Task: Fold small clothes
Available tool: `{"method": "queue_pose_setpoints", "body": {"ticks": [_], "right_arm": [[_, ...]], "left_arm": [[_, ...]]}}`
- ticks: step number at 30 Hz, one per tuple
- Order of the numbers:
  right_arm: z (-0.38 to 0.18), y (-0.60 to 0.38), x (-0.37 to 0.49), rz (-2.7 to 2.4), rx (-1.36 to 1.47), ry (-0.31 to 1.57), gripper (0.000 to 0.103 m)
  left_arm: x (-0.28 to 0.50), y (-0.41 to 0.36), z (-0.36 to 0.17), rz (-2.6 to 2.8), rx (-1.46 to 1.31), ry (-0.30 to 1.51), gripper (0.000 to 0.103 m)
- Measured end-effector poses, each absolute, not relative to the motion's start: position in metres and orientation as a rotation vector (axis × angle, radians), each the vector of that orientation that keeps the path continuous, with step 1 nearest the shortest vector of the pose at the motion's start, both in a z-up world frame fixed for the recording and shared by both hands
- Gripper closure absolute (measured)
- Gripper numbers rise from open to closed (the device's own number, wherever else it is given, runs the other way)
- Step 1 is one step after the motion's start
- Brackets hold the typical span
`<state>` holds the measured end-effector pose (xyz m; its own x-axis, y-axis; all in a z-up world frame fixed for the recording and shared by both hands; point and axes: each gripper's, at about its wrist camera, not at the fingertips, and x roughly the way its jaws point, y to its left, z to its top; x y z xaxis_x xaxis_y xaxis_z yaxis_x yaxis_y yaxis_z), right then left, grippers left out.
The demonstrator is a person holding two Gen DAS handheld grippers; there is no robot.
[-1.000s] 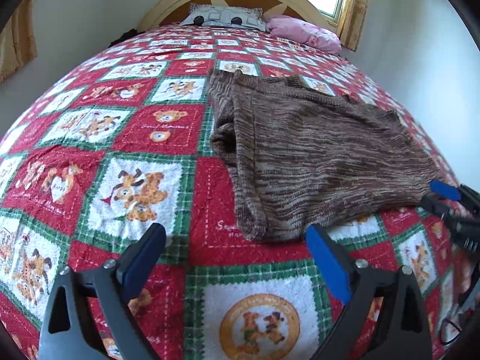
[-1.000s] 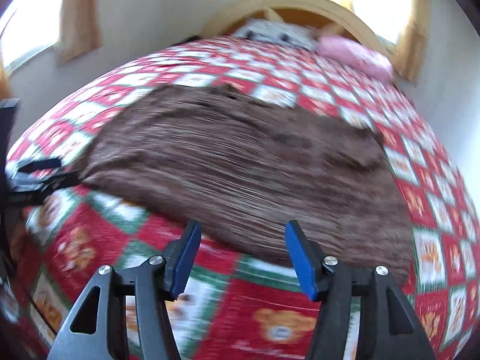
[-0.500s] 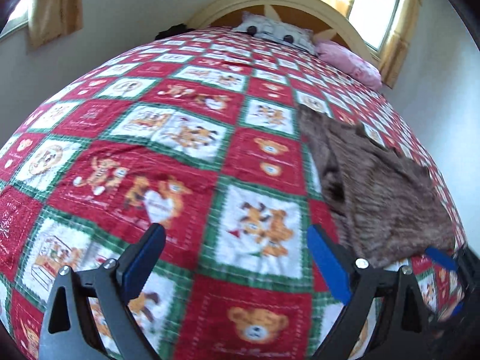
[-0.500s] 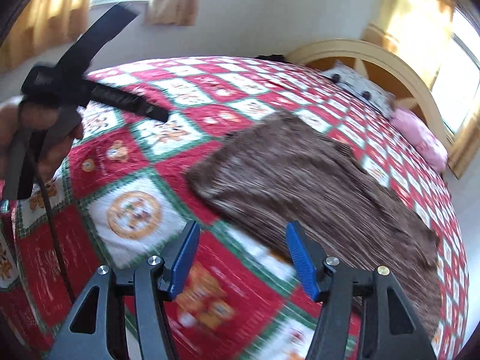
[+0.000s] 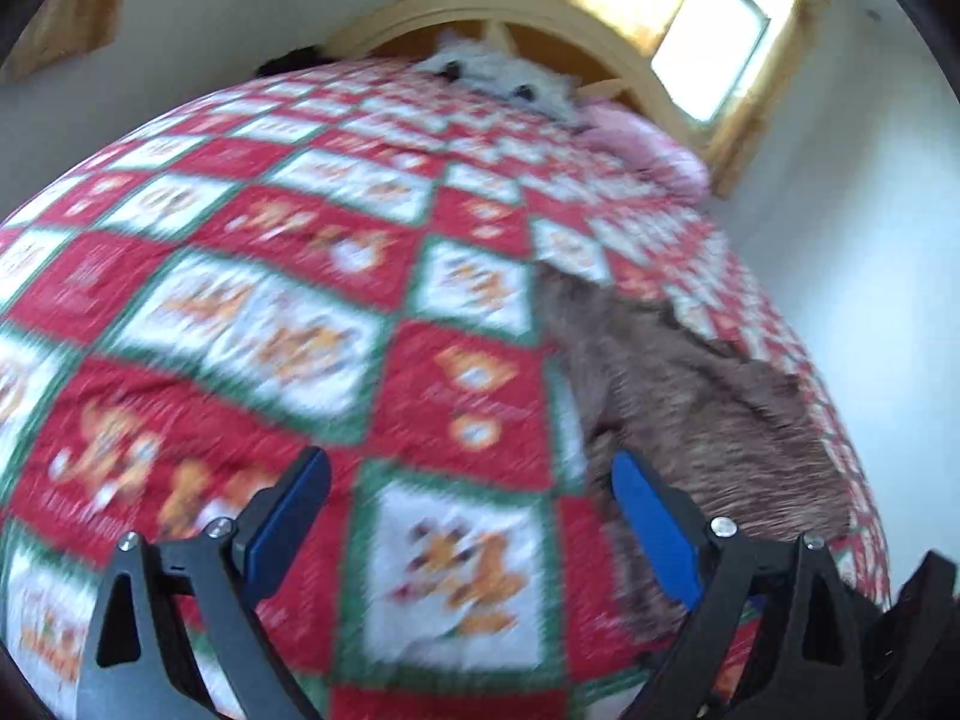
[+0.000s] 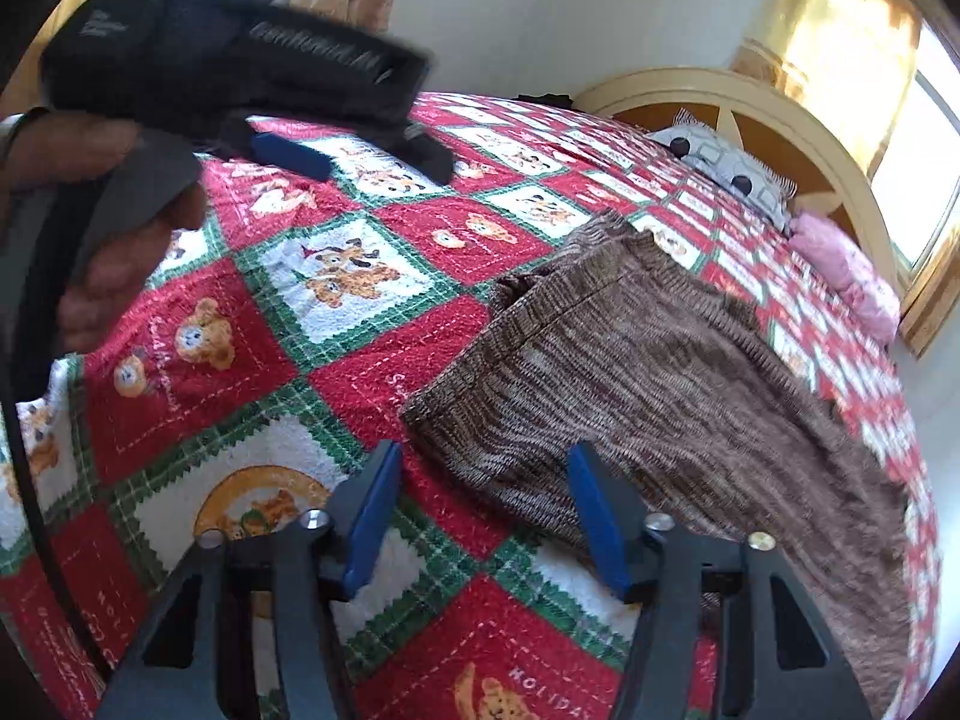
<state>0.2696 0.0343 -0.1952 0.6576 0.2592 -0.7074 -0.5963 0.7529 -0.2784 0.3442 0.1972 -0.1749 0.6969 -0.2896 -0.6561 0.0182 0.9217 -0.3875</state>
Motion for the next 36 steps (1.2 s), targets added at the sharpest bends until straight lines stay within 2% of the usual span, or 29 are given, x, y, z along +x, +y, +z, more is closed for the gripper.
{"method": "queue_pose_setpoints", "body": {"ticks": [1,3,13,17,20,25,27,29,30,31,32,34,36], "right_arm": [[-0.195,0.034,0.269,0.496,-0.531,0.691,0.075],[-0.197,0.035,0.270,0.480,-0.534,0.691,0.083],[-0.201,0.035,0.269,0.467,-0.529,0.677,0.083],[-0.201,0.034,0.270,0.474,-0.517,0.683,0.083],[-0.201,0.034,0.270,0.479,-0.509,0.686,0.083],[-0.201,0.034,0.272,0.479,-0.510,0.683,0.083],[-0.201,0.034,0.272,0.481,-0.510,0.682,0.083],[-0.201,0.033,0.271,0.485,-0.502,0.684,0.083],[-0.200,0.032,0.271,0.490,-0.492,0.686,0.083],[-0.200,0.030,0.272,0.495,-0.483,0.688,0.084],[-0.199,0.027,0.273,0.501,-0.472,0.689,0.085],[-0.195,0.019,0.277,0.525,-0.429,0.693,0.096],[-0.190,0.013,0.279,0.549,-0.387,0.704,0.098]], "left_arm": [[0.350,0.193,-0.173,-0.195,-0.365,0.780,0.006],[0.365,0.186,-0.172,-0.235,-0.376,0.772,0.006],[0.429,0.145,-0.183,-0.321,-0.367,0.821,0.006],[0.442,0.136,-0.191,-0.316,-0.357,0.846,0.008],[0.448,0.131,-0.192,-0.340,-0.351,0.857,0.013],[0.456,0.129,-0.197,-0.346,-0.362,0.871,0.037],[0.459,0.131,-0.200,-0.356,-0.382,0.882,0.057],[0.459,0.135,-0.203,-0.348,-0.406,0.888,0.067],[0.461,0.137,-0.204,-0.362,-0.428,0.890,0.083],[0.461,0.139,-0.206,-0.386,-0.455,0.898,0.090],[0.462,0.140,-0.207,-0.392,-0.468,0.900,0.090],[0.461,0.140,-0.205,-0.397,-0.479,0.893,0.093],[0.459,0.141,-0.200,-0.402,-0.488,0.872,0.094]]}}
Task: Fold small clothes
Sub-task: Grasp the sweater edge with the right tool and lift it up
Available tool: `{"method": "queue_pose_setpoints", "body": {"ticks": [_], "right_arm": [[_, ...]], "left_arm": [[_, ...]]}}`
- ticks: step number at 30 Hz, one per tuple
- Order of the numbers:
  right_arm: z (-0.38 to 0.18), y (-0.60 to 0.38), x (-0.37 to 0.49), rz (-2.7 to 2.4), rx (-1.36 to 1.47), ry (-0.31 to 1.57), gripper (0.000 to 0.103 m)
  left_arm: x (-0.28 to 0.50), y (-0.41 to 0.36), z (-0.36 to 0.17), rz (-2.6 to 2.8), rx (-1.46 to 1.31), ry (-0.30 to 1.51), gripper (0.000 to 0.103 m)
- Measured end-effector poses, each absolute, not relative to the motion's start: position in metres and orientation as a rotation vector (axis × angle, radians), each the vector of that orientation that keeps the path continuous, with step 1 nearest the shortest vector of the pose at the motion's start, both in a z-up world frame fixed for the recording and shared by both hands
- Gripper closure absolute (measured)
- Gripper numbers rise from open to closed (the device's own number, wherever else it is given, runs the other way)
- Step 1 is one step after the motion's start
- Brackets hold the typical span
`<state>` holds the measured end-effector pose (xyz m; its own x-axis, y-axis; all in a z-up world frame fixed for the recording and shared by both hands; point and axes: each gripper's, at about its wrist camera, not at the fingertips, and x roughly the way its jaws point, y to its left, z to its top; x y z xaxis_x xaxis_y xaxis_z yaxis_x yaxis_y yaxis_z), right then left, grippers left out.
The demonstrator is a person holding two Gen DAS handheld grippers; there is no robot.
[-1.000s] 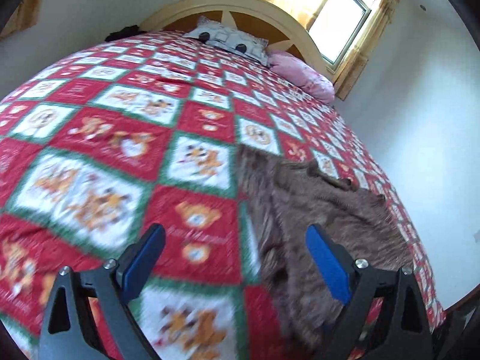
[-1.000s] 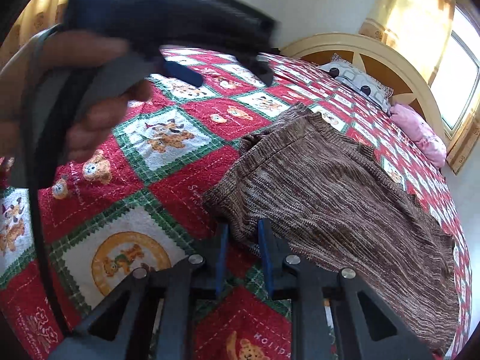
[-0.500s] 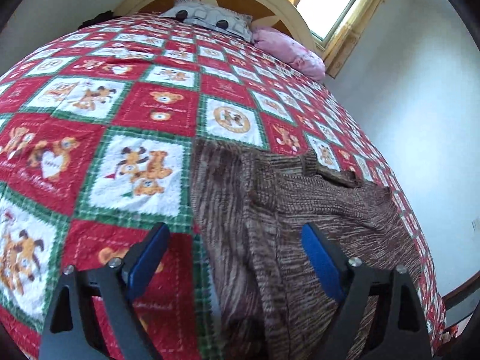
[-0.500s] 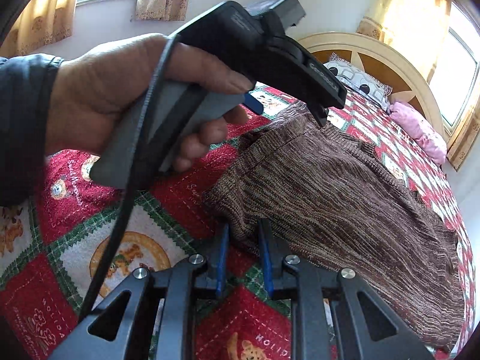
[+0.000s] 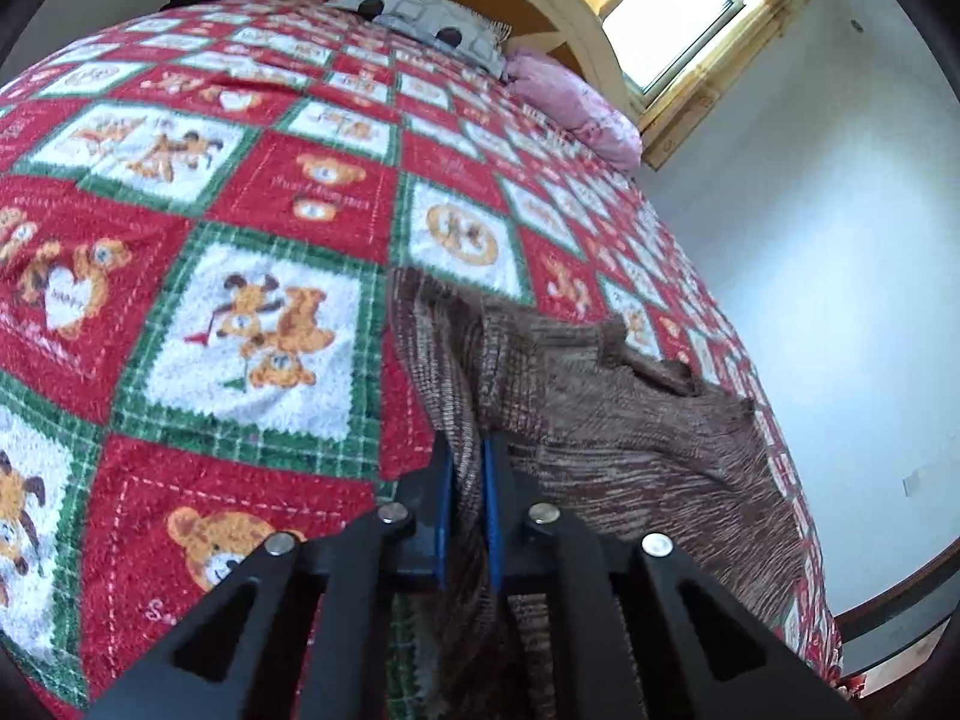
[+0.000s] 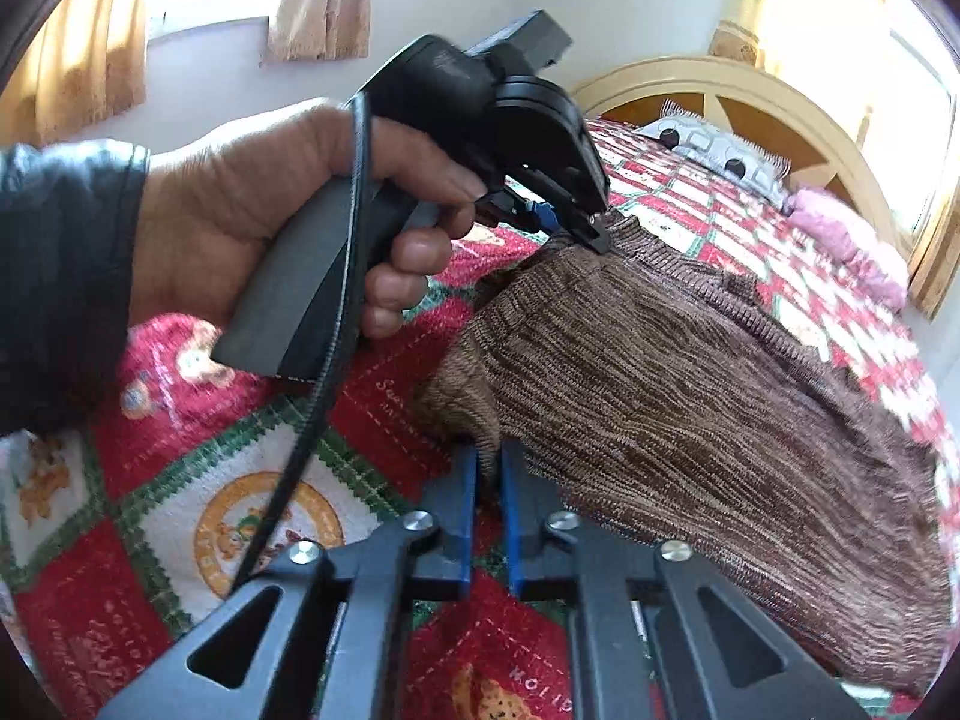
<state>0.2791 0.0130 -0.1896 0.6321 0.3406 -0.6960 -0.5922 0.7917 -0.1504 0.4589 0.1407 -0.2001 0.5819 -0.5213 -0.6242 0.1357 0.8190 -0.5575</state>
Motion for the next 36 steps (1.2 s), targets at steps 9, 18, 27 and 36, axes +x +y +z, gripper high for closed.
{"method": "queue_pose_setpoints", "body": {"ticks": [9,18,27,36], "right_arm": [[-0.156,-0.020,0.272,0.551,-0.288,0.615,0.099],[-0.128,-0.073,0.262,0.514,-0.194,0.535,0.099],[-0.109,-0.142,0.262,0.437,-0.095,0.499,0.100],[-0.115,-0.209,0.257,0.362,-0.018,0.528,0.100]], "left_arm": [[0.455,0.131,-0.166,-0.465,-0.539,0.825,0.095],[0.455,0.100,-0.136,-0.519,-0.586,0.769,0.095],[0.465,0.039,-0.106,-0.592,-0.574,0.733,0.096],[0.477,-0.042,-0.100,-0.666,-0.505,0.780,0.096]]}}
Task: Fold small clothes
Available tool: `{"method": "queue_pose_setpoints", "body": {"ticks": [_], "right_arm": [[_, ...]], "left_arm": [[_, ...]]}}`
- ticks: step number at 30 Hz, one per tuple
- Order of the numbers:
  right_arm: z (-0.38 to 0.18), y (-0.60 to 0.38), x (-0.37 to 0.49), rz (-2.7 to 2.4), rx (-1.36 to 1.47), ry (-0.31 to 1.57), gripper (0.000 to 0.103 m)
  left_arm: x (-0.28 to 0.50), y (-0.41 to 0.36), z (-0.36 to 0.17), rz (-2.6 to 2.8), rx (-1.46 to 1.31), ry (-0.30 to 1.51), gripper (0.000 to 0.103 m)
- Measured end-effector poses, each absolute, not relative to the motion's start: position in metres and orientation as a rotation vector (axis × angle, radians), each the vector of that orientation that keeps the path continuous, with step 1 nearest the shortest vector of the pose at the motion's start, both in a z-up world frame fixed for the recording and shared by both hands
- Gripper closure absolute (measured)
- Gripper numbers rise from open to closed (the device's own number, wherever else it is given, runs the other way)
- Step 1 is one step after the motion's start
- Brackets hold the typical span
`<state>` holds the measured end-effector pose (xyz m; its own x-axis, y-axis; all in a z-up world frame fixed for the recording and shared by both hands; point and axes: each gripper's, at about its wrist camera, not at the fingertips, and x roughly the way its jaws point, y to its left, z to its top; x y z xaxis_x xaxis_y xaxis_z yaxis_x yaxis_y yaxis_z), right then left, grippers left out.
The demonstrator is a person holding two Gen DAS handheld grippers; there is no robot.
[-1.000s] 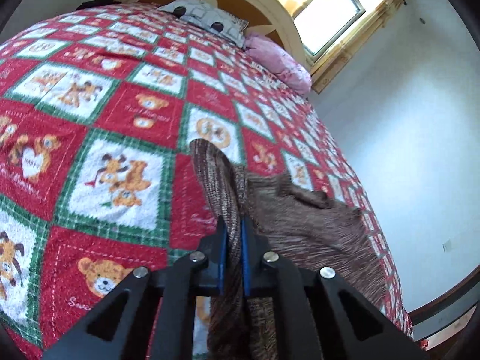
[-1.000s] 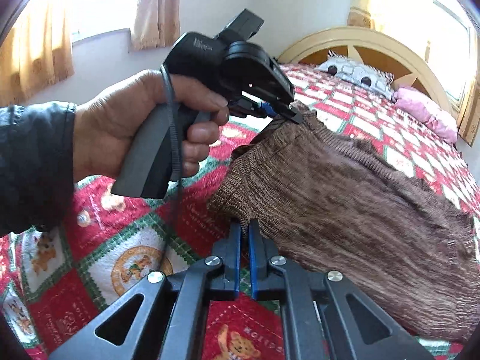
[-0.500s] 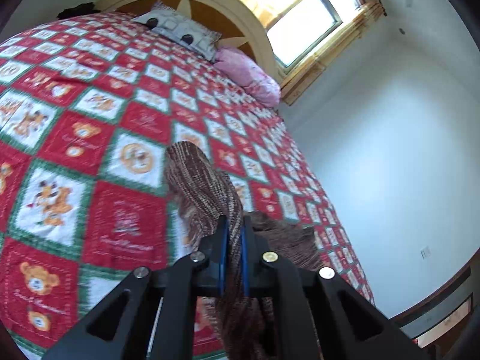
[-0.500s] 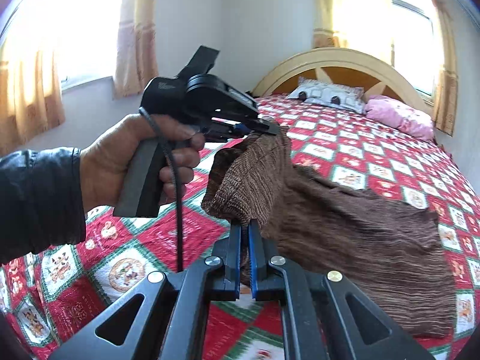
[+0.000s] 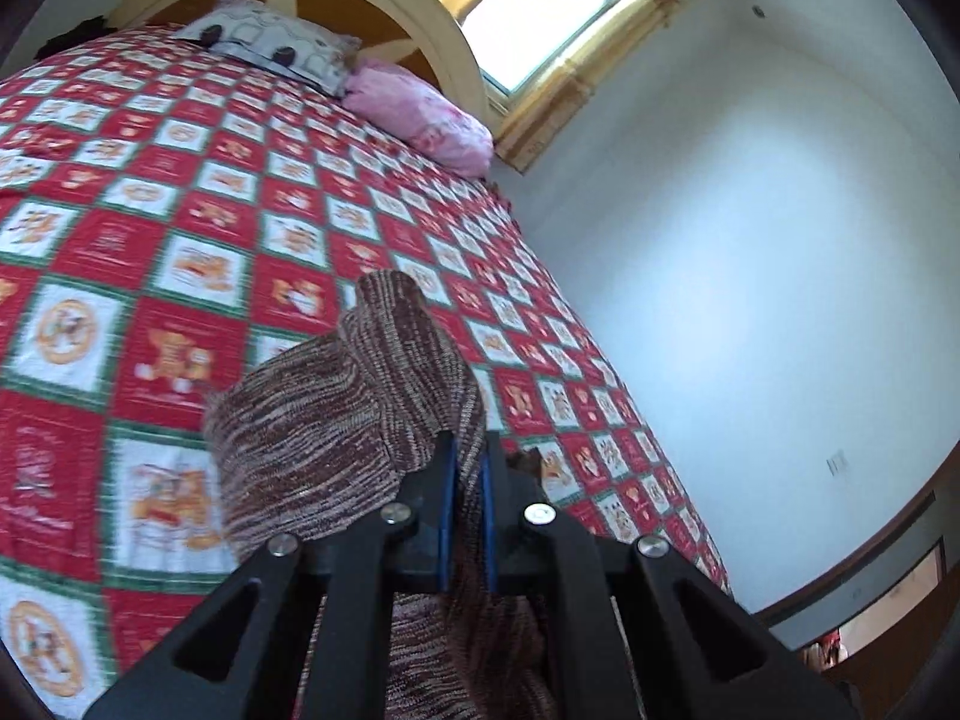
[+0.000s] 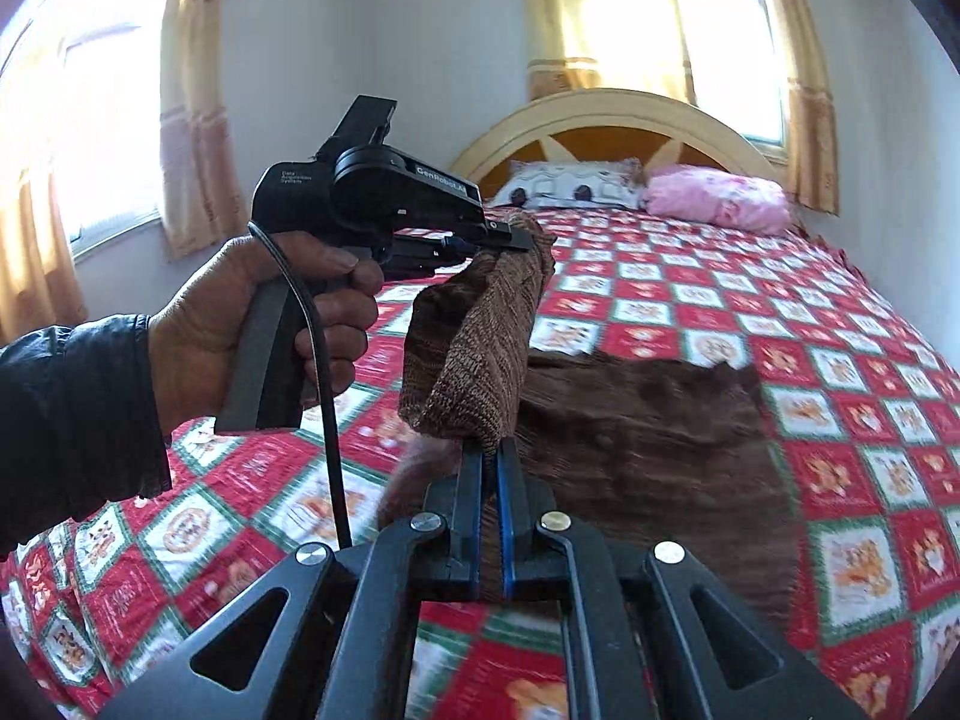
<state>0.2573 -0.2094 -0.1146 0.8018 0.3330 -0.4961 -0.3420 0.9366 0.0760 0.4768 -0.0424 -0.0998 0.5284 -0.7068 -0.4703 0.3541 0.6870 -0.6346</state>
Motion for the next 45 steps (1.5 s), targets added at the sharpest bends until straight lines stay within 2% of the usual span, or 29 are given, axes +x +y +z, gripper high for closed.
{"method": "queue_pose_setpoints", "body": {"ticks": [17,28,31,32,33,35,36,40,41,42,43,44,45], "right_arm": [[-0.152,-0.293,0.250,0.252,0.192,0.667,0.100],[-0.174,-0.326,0.260,0.210,0.342,0.747,0.100],[-0.179,-0.336,0.261,0.201,0.397,0.764,0.100],[-0.179,-0.338,0.262,0.198,0.401,0.763,0.100],[-0.178,-0.339,0.261,0.191,0.398,0.764,0.100],[-0.176,-0.347,0.258,0.156,0.410,0.757,0.100],[-0.177,-0.353,0.257,0.147,0.436,0.752,0.099],[-0.172,-0.375,0.250,0.068,0.465,0.707,0.098],[-0.167,-0.376,0.251,0.081,0.464,0.695,0.096],[-0.161,-0.374,0.255,0.110,0.454,0.685,0.077],[-0.156,-0.372,0.257,0.136,0.453,0.673,0.044],[-0.150,-0.371,0.260,0.162,0.459,0.651,0.033],[-0.144,-0.369,0.264,0.195,0.462,0.629,0.031]], "left_arm": [[0.483,-0.151,-0.125,-0.692,-0.320,0.907,0.096],[0.478,-0.203,-0.132,-0.677,-0.186,0.920,0.095],[0.467,-0.203,-0.120,-0.708,-0.193,0.871,0.088],[0.463,-0.202,-0.117,-0.719,-0.192,0.858,0.081],[0.457,-0.199,-0.112,-0.717,-0.174,0.842,0.065],[0.445,-0.190,-0.106,-0.693,-0.140,0.803,0.044],[0.437,-0.183,-0.104,-0.688,-0.129,0.776,0.038],[0.407,-0.150,-0.110,-0.603,-0.044,0.732,0.034],[0.396,-0.137,-0.115,-0.570,-0.028,0.726,0.032],[0.393,-0.130,-0.118,-0.549,-0.027,0.726,0.029],[0.386,-0.116,-0.123,-0.533,-0.048,0.721,0.028],[0.382,-0.107,-0.127,-0.522,-0.064,0.721,0.027],[0.378,-0.097,-0.131,-0.500,-0.086,0.724,0.027]]}}
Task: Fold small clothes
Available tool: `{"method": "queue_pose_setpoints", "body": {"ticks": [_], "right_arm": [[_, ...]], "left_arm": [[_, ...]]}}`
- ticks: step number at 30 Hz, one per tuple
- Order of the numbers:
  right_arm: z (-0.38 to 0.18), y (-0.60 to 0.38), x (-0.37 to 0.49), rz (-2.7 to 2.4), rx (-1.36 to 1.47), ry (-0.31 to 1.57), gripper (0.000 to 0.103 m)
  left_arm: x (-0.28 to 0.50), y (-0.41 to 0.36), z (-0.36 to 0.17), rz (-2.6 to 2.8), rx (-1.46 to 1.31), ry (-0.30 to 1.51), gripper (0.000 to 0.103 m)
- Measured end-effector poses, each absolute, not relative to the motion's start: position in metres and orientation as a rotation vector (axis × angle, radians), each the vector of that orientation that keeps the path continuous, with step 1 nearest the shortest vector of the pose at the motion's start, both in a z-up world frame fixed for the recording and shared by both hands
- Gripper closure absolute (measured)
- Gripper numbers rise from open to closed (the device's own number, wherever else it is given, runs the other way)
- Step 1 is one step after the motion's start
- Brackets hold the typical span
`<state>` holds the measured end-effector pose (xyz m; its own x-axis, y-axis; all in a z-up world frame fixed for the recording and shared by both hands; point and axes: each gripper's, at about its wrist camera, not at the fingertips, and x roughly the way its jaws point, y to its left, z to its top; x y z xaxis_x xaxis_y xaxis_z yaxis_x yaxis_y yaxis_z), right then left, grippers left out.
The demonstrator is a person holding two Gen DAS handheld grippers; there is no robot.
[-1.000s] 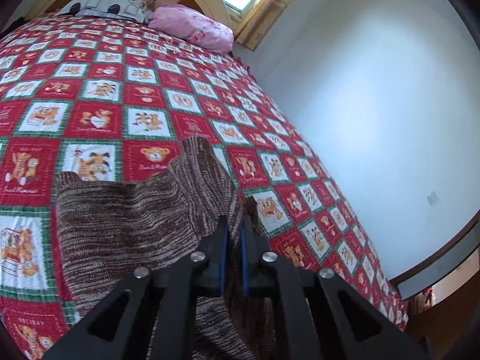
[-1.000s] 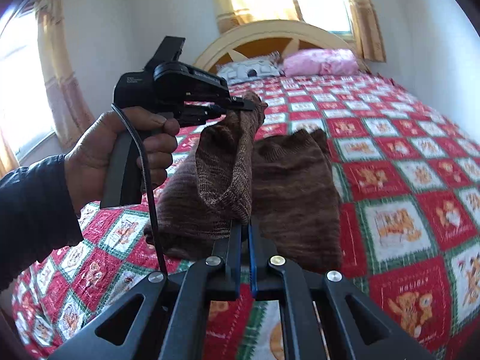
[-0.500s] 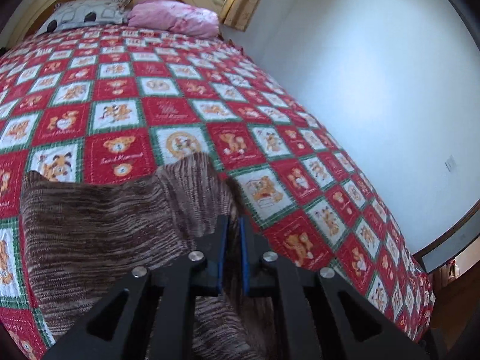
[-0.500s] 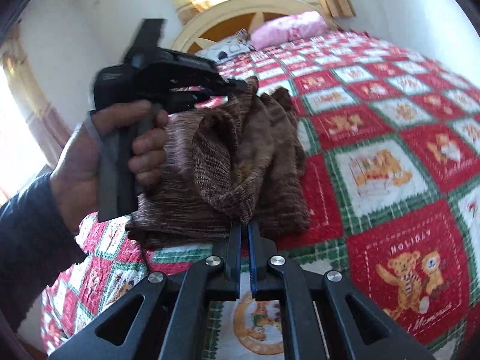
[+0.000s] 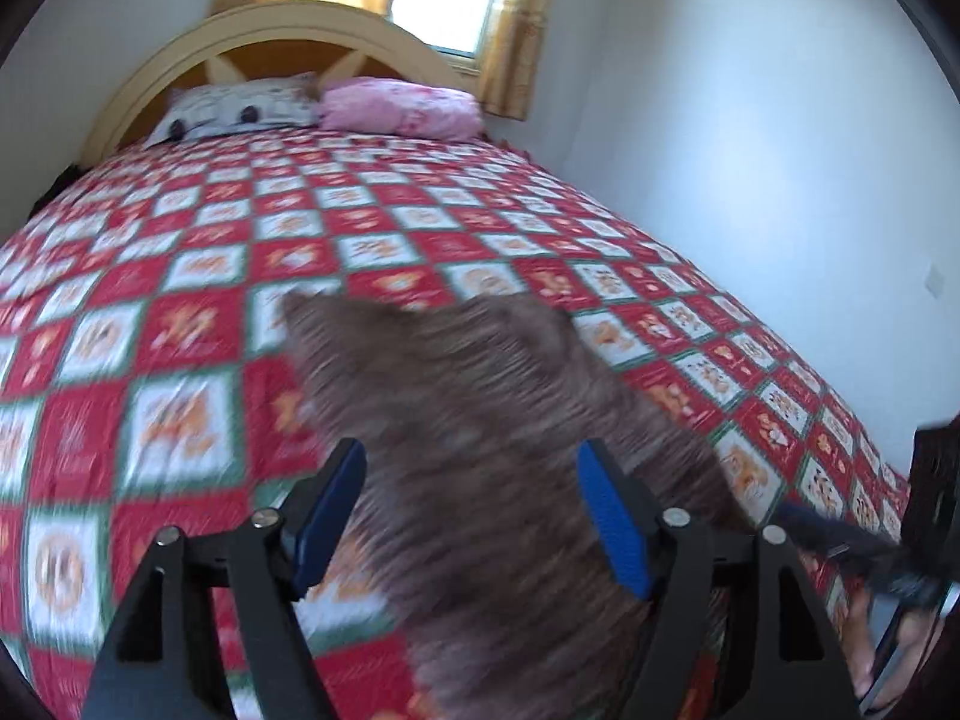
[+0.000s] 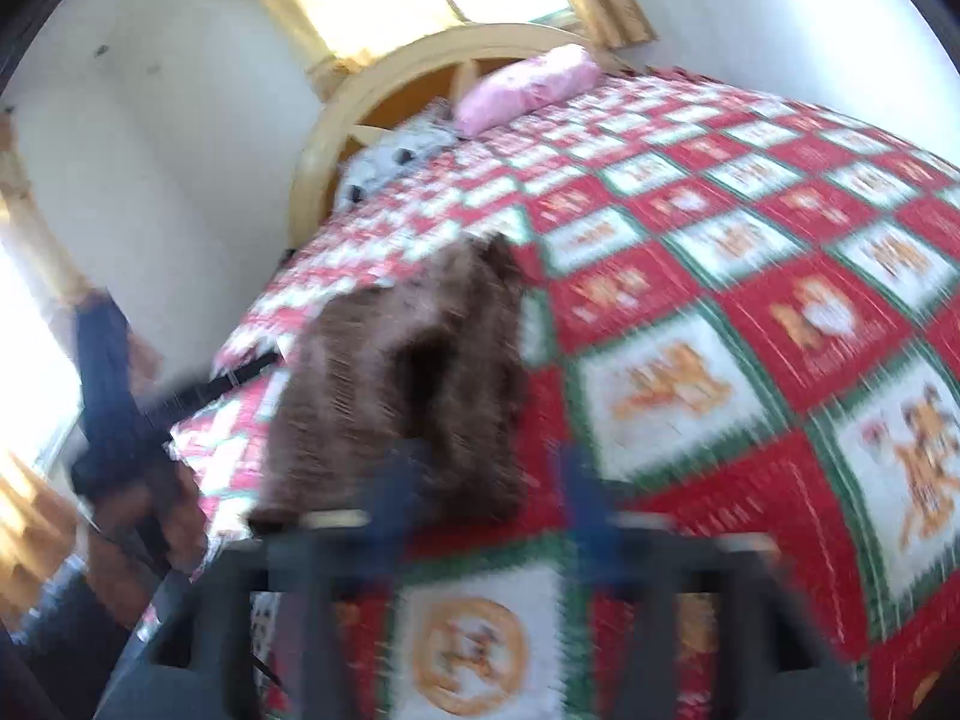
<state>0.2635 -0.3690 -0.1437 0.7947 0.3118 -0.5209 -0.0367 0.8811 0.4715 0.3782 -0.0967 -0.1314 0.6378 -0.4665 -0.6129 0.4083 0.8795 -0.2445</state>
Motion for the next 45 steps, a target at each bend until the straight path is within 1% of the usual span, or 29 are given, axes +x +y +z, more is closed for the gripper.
{"method": "queue_pose_setpoints", "body": {"ticks": [1,2,3,5,7,9,11,12,13,14,16,18,20,22,24,26,27,28,29,30,33,36,38,39,40,41,42,45], "right_arm": [[-0.137,-0.365,0.271,0.227,0.446,0.627,0.031],[-0.132,-0.359,0.281,0.238,0.421,0.636,0.031],[-0.128,-0.354,0.291,0.238,0.396,0.647,0.031],[-0.125,-0.349,0.318,0.251,0.380,0.690,0.033],[-0.128,-0.346,0.350,0.248,0.380,0.768,0.051],[-0.137,-0.344,0.376,0.243,0.368,0.843,0.056],[-0.151,-0.342,0.400,0.252,0.358,0.920,0.056],[-0.158,-0.342,0.410,0.251,0.357,0.951,0.056],[-0.164,-0.342,0.417,0.246,0.358,0.961,0.072],[-0.166,-0.341,0.419,0.258,0.352,0.966,0.082],[-0.166,-0.340,0.418,0.253,0.347,0.960,0.089],[-0.159,-0.342,0.411,0.232,0.344,0.933,0.090],[-0.148,-0.349,0.401,0.195,0.334,0.893,0.091],[-0.142,-0.358,0.393,0.160,0.338,0.872,0.091],[-0.148,-0.360,0.396,0.155,0.316,0.904,0.091],[-0.165,-0.360,0.405,0.172,0.306,0.983,0.089],[-0.168,-0.363,0.407,0.158,0.307,0.991,0.079],[-0.167,-0.366,0.408,0.131,0.302,0.984,0.058],[-0.164,-0.369,0.409,0.117,0.307,0.968,0.051],[-0.158,-0.374,0.410,0.125,0.329,0.933,0.049],[-0.141,-0.378,0.421,0.148,0.345,0.866,0.049],[-0.135,-0.365,0.454,0.159,0.293,0.874,0.049],[-0.140,-0.357,0.475,0.163,0.257,0.913,0.050],[-0.149,-0.354,0.490,0.154,0.261,0.957,0.053],[-0.156,-0.353,0.499,0.148,0.266,0.987,0.072],[-0.160,-0.351,0.505,0.134,0.258,0.999,0.088],[-0.159,-0.350,0.508,0.118,0.246,0.984,0.099],[-0.152,-0.355,0.502,0.067,0.249,0.939,0.100]], "left_arm": [[0.377,-0.091,-0.134,-0.488,-0.102,0.725,0.027],[0.374,-0.084,-0.138,-0.475,-0.120,0.725,0.022],[0.374,-0.080,-0.142,-0.459,-0.130,0.730,0.014],[0.376,-0.074,-0.152,-0.445,-0.165,0.754,0.011],[0.378,-0.073,-0.163,-0.446,-0.193,0.778,0.011],[0.375,-0.075,-0.174,-0.453,-0.199,0.798,0.011],[0.373,-0.080,-0.178,-0.459,-0.177,0.798,0.011],[0.372,-0.082,-0.179,-0.466,-0.163,0.798,0.008],[0.372,-0.084,-0.180,-0.481,-0.153,0.799,0.007],[0.372,-0.085,-0.182,-0.488,-0.152,0.805,0.006],[0.373,-0.082,-0.186,-0.482,-0.162,0.830,0.006],[0.373,-0.078,-0.188,-0.500,-0.184,0.838,0.006],[0.373,-0.076,-0.190,-0.511,-0.197,0.848,0.005],[0.372,-0.078,-0.190,-0.518,-0.188,0.851,0.002],[0.370,-0.083,-0.190,-0.521,-0.157,0.855,0.000],[0.370,-0.089,-0.191,-0.510,-0.122,0.866,0.000],[0.370,-0.091,-0.191,-0.504,-0.107,0.871,0.000],[0.370,-0.094,-0.191,-0.497,-0.091,0.872,0.000],[0.369,-0.094,-0.191,-0.492,-0.082,0.871,0.000],[0.367,-0.094,-0.191,-0.489,-0.073,0.870,0.000],[0.366,-0.092,-0.191,-0.491,-0.079,0.867,0.000],[0.365,-0.091,-0.190,-0.495,-0.085,0.866,0.000],[0.366,-0.090,-0.190,-0.497,-0.089,0.867,0.000],[0.366,-0.089,-0.190,-0.499,-0.094,0.865,0.000],[0.366,-0.089,-0.190,-0.500,-0.096,0.865,0.000],[0.365,-0.088,-0.190,-0.501,-0.098,0.867,0.000],[0.366,-0.090,-0.190,-0.500,-0.096,0.869,0.000],[0.367,-0.090,-0.190,-0.496,-0.087,0.870,0.000]]}}
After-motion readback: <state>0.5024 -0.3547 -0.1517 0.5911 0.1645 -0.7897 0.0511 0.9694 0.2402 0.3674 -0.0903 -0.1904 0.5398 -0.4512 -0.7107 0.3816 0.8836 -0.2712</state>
